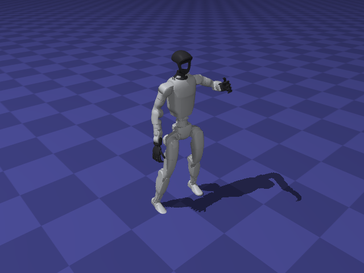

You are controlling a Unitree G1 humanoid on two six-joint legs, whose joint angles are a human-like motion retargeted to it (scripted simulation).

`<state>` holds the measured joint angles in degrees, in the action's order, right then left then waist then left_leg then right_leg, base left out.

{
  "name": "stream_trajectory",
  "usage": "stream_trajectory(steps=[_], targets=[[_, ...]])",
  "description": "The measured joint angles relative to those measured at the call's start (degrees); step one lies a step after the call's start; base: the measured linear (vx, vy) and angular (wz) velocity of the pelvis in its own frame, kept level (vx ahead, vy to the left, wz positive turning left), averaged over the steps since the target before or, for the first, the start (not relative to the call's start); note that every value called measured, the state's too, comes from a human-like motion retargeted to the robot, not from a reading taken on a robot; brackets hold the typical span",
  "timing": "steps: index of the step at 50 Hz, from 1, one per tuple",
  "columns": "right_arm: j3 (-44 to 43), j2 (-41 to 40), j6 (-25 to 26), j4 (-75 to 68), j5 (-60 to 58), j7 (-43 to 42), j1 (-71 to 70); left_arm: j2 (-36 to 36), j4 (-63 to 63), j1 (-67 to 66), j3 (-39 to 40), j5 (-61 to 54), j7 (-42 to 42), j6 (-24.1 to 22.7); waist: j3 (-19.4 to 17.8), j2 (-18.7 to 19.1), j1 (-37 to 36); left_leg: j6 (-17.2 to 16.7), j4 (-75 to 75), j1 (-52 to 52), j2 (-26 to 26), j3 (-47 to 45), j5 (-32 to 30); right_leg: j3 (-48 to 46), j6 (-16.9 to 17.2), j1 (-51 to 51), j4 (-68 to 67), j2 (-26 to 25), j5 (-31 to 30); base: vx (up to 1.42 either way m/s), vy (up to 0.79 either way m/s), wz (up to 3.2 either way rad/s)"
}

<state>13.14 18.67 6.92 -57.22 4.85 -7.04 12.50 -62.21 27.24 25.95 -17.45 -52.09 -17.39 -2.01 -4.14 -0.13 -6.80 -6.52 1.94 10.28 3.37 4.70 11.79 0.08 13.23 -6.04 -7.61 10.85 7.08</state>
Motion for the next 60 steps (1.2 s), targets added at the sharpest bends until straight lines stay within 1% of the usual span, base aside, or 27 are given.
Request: stream_trajectory(steps=[20, 25, 30, 33, 37, 40, 44, 48, 54, 60], targets=[[0.0, 1.4, -0.3, 0.9, 0.6, -0.1, -1.3, -1.5, 0.2, 0.3, 0.5, 0.9, 0.1, -1.0, 0.3, 0.0, 0.3, -0.1, 0.0, 0.4, 0.2, -1.8, 0.2, 1.8, 0.1, 0.7, 0.0, -0.3, -0.4, 0.0, 0.0, 0.0], [0.3, 1.7, -0.3, 1.0, 0.8, -0.4, -1.6, -2.0, -0.5, 0.4, 0.6, -1.1, -0.1, -1.3, 0.4, 0.0, 0.4, -0.2, 0.0, 0.6, 0.3, -2.4, 0.2, 2.4, 0.1, 0.9, 0.1, -0.5, -0.5, 0.0, 0.0, 0.0], [0.4, 1.9, -0.5, 1.0, 1.2, 0.2, -1.6, -3.4, -1.6, 1.0, 0.4, -2.2, 1.9, -1.1, 0.6, 0.1, 0.8, -0.3, -0.1, 0.7, 0.5, -3.0, 0.3, 2.9, 0.0, 1.1, 0.1, -0.7, -0.6, 0.0, 0.0, 0.0], [0.3, 2.1, -1.1, 1.1, 1.2, 1.5, -1.0, -5.1, -2.5, 2.5, 0.5, 1.8, 4.3, -1.2, 1.0, 0.2, 1.1, -0.3, -0.1, 0.6, 0.5, -3.2, 0.3, 3.0, 0.1, 1.2, 0.1, -0.8, -0.6, 0.0, 0.0, 0.0], [0.4, 2.4, -2.0, 1.1, 1.0, 3.1, -0.4, -7.7, -4.5, 7.1, -0.2, 11.4, 6.3, -1.2, 1.3, 0.3, 1.9, -0.4, 0.0, 0.7, 0.6, -3.3, 0.4, 3.2, 0.2, 1.2, 0.1, -0.9, -0.6, 0.0, 0.0, 0.0], [0.7, 2.7, -2.5, 0.9, 0.9, 4.1, -0.1, -9.2, -6.9, 12.4, -2.1, 18.3, 6.9, -1.3, 1.7, 0.5, 2.5, -0.4, 0.0, 0.7, 0.6, -3.3, 0.5, 3.2, 0.3, 1.2, 0.1, -0.9, -0.5, 0.0, 0.0, 0.0], [1.2, 3.2, -2.8, 0.4, 1.2, 4.5, -0.2, -9.1, -12.9, 21.6, -7.5, 21.9, 6.4, -0.6, 2.3, 0.9, 3.6, -0.2, 0.1, 0.7, 0.6, -3.3, 0.6, 3.2, 0.3, 1.3, 0.0, -0.9, -0.4, 0.0, 0.0, 0.0], [1.7, 3.5, -2.8, -0.1, 1.8, 4.0, -0.7, -6.6, -22.5, 31.5, -14.6, 20.6, 5.4, 0.5, 2.9, 1.3, 4.8, 0.0, 0.2, 0.7, 0.6, -3.4, 0.6, 3.2, 0.3, 1.3, -0.2, -0.9, -0.3, 0.0, 0.0, 0.0], [2.2, 4.1, -2.8, -0.2, 2.9, 2.6, -2.0, -0.2, -42.0, 44.0, -23.1, 14.8, 4.5, 2.8, 3.7, 1.9, 6.9, 0.3, 0.4, 0.5, 0.5, -3.5, 0.7, 3.2, 0.3, 1.5, -0.3, -0.8, -0.1, 0.0, 0.0, 0.0], [3.7, 5.2, -2.9, -0.9, 3.6, 2.7, -3.6, 6.8, -65.3, 53.3, -26.2, 11.3, 5.2, 5.4, 4.4, 2.7, 9.6, 0.4, 0.6, 0.0, 0.5, -3.6, 0.7, 3.3, 0.1, 2.0, -0.5, -0.9, 0.0, 0.0, 0.0, 0.0]])
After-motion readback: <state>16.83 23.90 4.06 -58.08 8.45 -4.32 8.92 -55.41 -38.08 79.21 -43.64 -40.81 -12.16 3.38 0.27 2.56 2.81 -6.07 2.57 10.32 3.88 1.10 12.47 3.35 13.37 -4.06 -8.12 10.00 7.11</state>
